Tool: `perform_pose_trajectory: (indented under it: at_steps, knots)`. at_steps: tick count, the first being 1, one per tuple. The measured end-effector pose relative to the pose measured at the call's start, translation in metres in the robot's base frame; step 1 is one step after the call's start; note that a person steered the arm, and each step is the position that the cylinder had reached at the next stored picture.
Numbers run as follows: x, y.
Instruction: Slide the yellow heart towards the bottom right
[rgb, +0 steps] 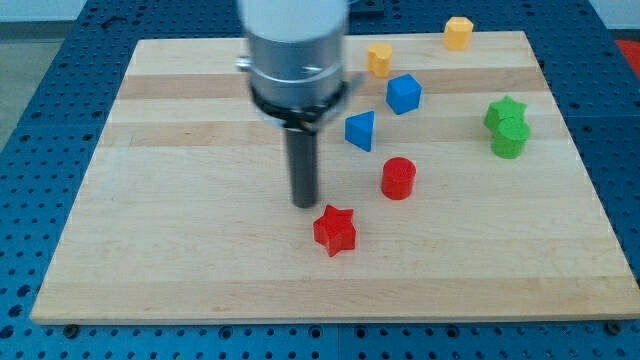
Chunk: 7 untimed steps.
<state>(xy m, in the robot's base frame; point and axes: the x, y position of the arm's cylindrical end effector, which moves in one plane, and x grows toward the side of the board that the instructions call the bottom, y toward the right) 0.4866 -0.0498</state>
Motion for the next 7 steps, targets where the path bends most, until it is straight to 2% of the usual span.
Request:
perform_pose_trajectory:
  at_steps: [1,2,4,7]
  knots:
    - [-0.045,-0.036]
    - [-0.086,-0.032]
    - [-0.19,0.018]
    - [-0.265,0.117]
